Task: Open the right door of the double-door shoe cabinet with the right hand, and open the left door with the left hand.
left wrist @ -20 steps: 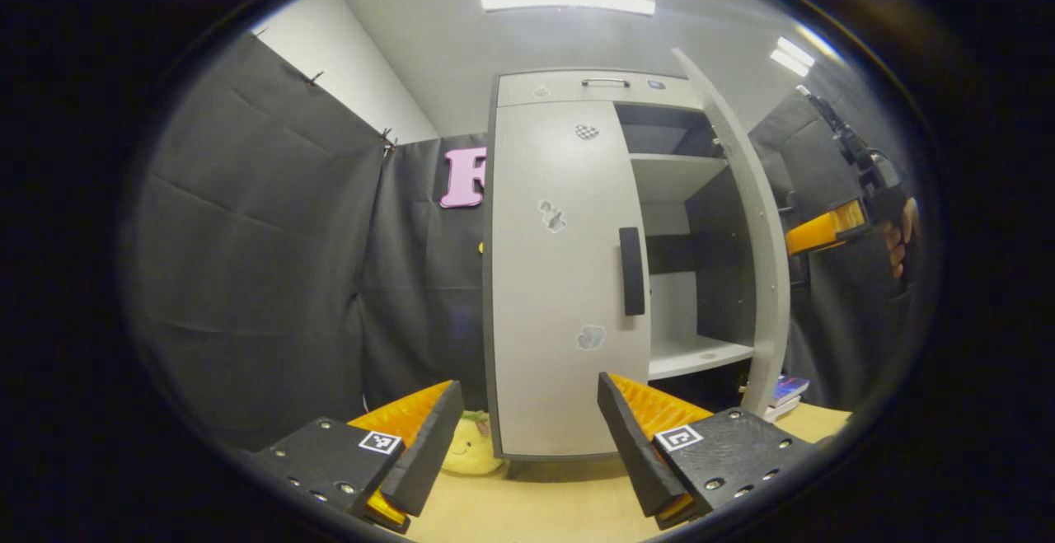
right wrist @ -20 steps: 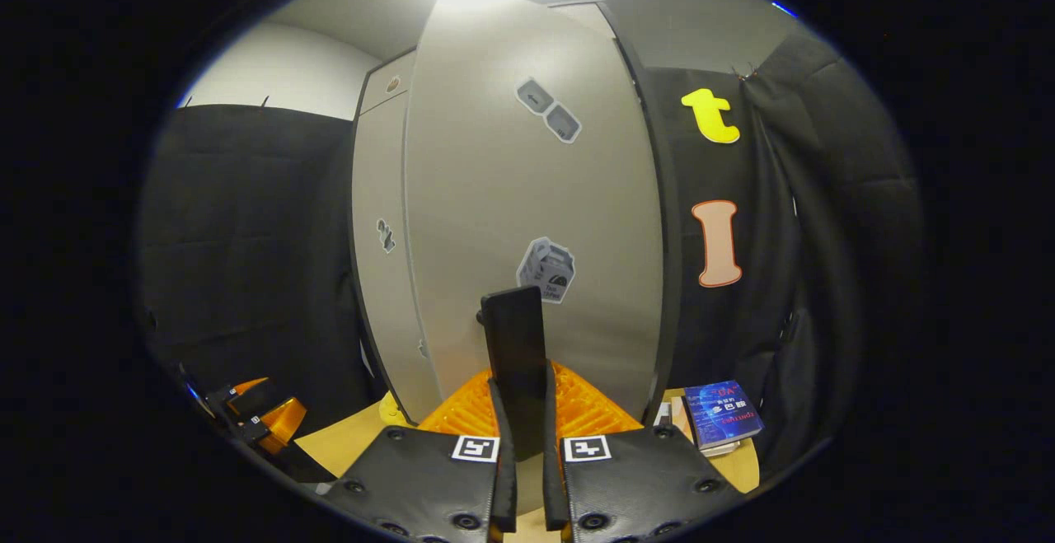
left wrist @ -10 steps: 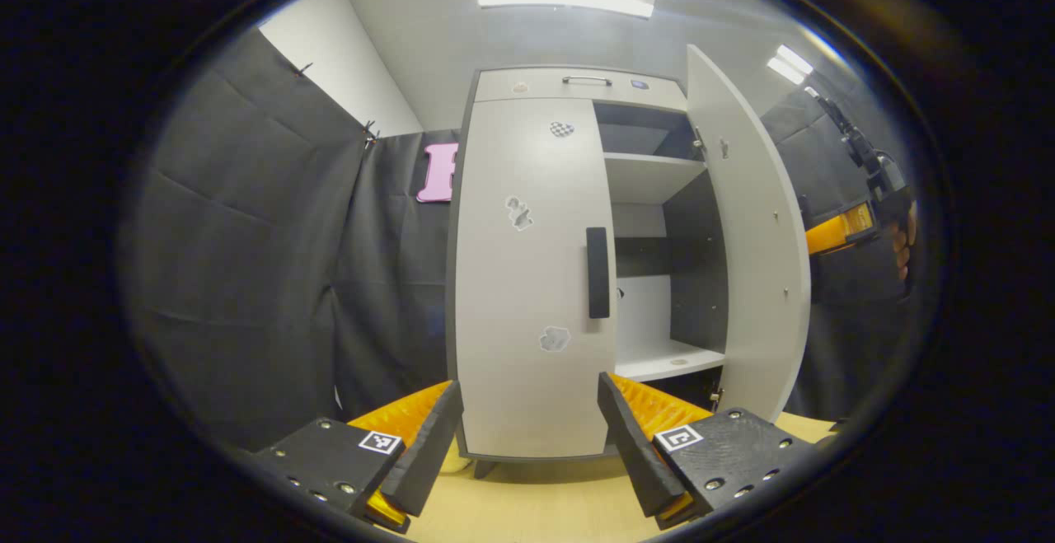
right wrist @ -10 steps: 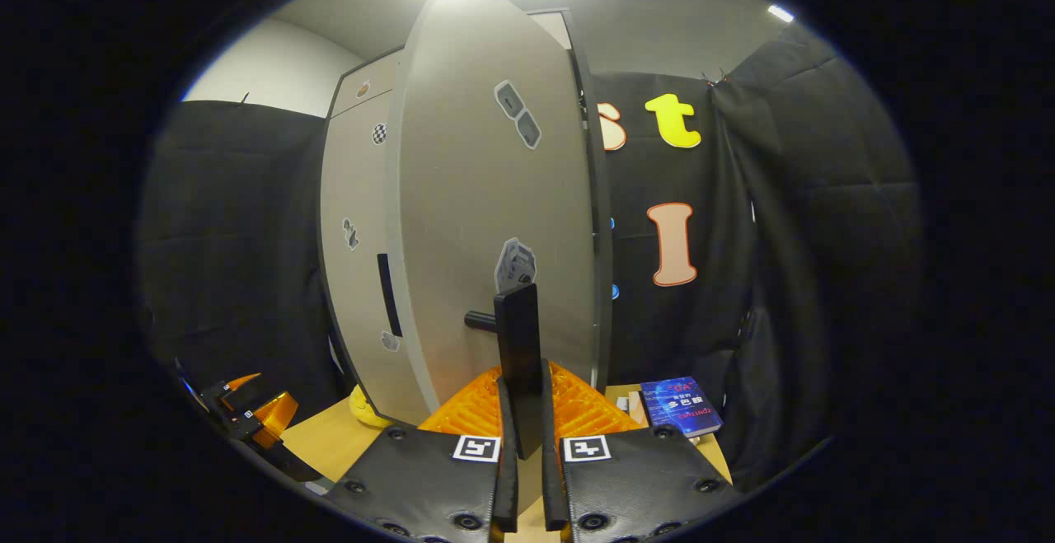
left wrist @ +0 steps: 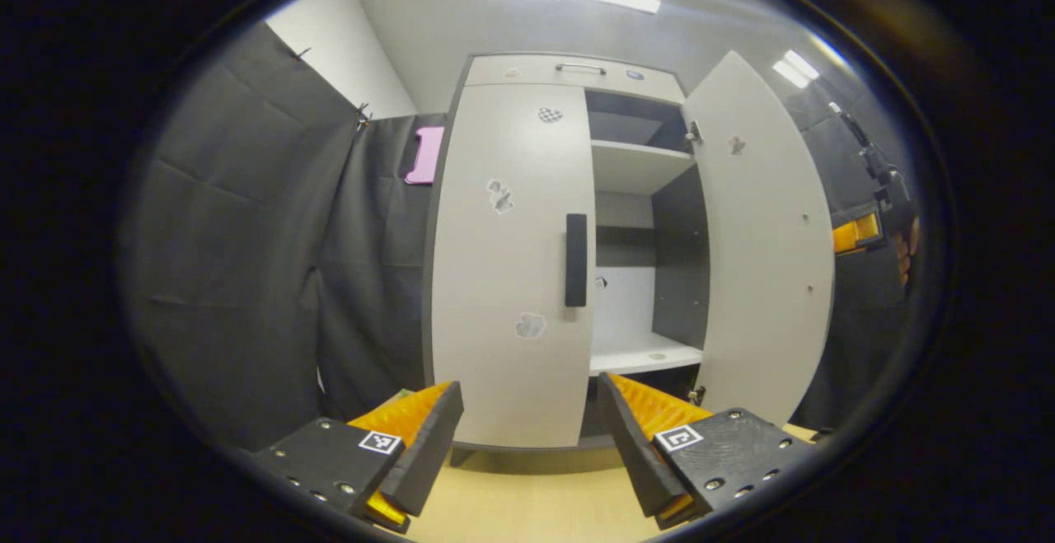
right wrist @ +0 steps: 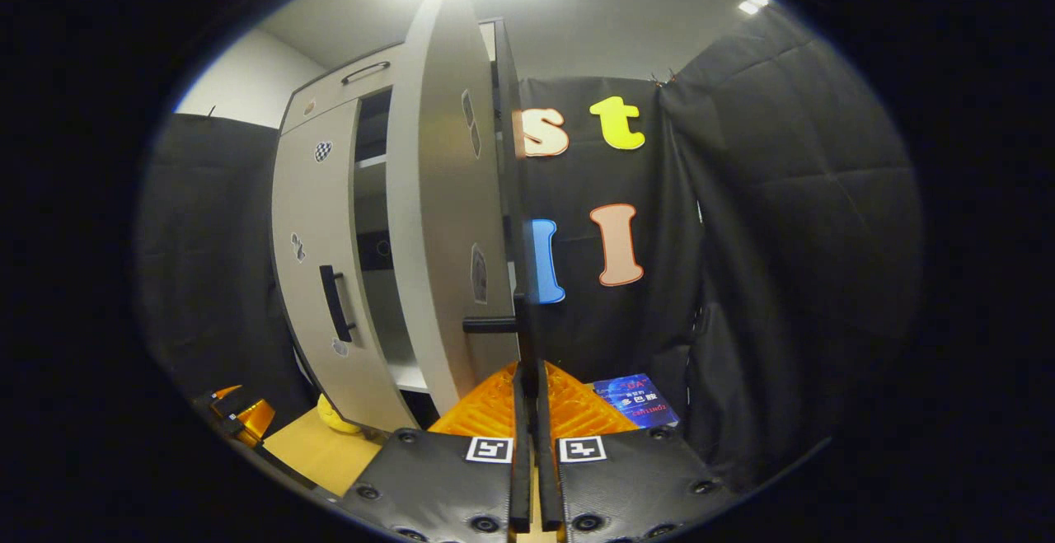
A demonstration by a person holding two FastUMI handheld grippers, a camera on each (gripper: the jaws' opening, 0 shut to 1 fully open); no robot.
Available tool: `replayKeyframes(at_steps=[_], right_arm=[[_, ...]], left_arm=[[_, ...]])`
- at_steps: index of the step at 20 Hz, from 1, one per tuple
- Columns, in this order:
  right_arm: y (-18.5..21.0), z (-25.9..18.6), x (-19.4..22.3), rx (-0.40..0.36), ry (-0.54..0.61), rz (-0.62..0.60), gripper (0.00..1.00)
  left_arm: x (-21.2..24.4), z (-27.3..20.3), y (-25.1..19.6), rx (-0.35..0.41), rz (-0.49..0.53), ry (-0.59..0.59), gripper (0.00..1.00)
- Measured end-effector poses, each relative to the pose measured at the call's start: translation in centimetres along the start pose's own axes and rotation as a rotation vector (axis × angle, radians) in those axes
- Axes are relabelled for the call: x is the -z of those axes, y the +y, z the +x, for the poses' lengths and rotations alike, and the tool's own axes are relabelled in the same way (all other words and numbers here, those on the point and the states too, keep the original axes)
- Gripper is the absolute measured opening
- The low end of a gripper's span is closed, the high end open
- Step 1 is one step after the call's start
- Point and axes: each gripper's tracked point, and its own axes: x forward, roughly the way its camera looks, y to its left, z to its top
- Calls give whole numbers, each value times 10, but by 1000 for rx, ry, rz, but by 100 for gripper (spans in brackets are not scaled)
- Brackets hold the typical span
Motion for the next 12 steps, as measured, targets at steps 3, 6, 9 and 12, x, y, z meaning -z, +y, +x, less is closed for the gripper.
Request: replayKeyframes(at_steps=[3, 6, 9, 12], right_arm=[[2, -14, 10, -14, -11, -6, 6], [-4, -35, 16, -27, -37, 15, 35], [-19, -58, 17, -4, -87, 50, 100], [-41, -75, 17, 66, -126, 40, 98]], left_arm=[[-8, 12, -10, 30, 2, 4, 95], [-28, 37, -15, 44, 13, -17, 96], [-46, 60, -22, 46, 27, -45, 96], [-62, 88, -27, 48, 41, -66, 95]])
